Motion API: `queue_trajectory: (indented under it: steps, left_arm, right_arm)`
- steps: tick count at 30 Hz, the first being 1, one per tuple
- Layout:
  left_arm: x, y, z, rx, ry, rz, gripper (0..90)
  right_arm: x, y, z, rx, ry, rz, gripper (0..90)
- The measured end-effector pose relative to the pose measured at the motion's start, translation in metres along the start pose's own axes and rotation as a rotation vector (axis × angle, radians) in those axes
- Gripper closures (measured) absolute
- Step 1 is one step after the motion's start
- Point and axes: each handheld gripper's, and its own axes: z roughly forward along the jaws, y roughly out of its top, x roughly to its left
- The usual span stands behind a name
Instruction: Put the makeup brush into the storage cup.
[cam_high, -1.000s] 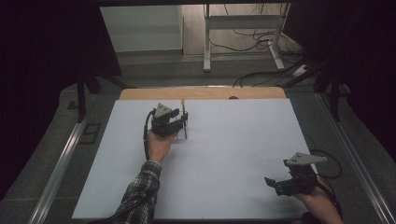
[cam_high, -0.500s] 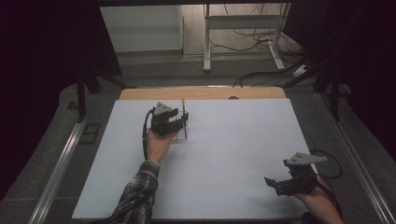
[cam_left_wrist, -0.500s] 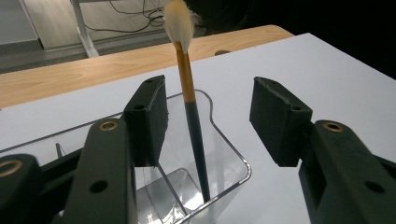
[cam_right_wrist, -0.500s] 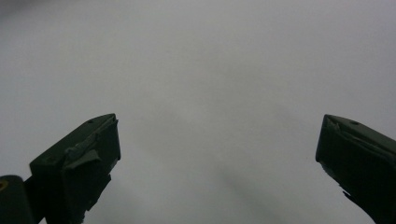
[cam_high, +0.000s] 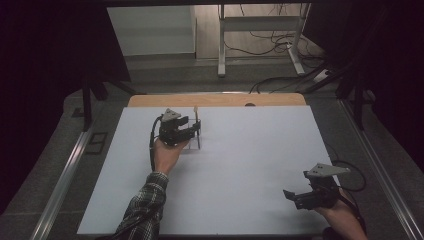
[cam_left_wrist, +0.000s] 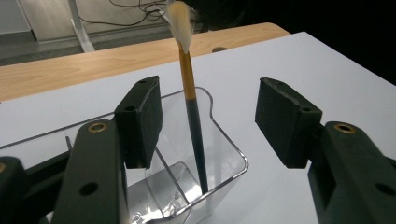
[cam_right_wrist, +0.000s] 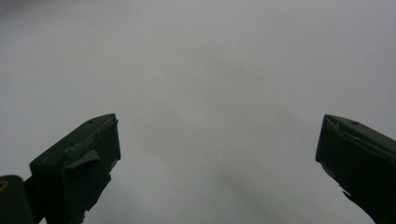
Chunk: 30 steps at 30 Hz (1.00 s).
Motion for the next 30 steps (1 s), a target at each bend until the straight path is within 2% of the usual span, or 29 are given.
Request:
queue_trajectory:
  steps: [5, 21, 30]
  left_arm:
    - [-0.0009, 0.0017, -0.0015, 0.017, 0.001, 0.010, 39.1]
    - [-0.0028, 0.0050, -0.0051, 0.050, -0.020, -0.003, 30.9]
    - [-0.0064, 0.0061, -0.0074, 0.070, -0.010, 0.022, 23.6]
  right_arm:
    - [-0.0002, 0.0000, 0.0000, -0.001, -0.001, 0.001, 0.3]
    - [0.0000, 0.0000, 0.0000, 0.000, -0.002, 0.000, 0.2]
    - [-0.0004, 0.0001, 0.0000, -0.002, -0.003, 0.005, 0.2]
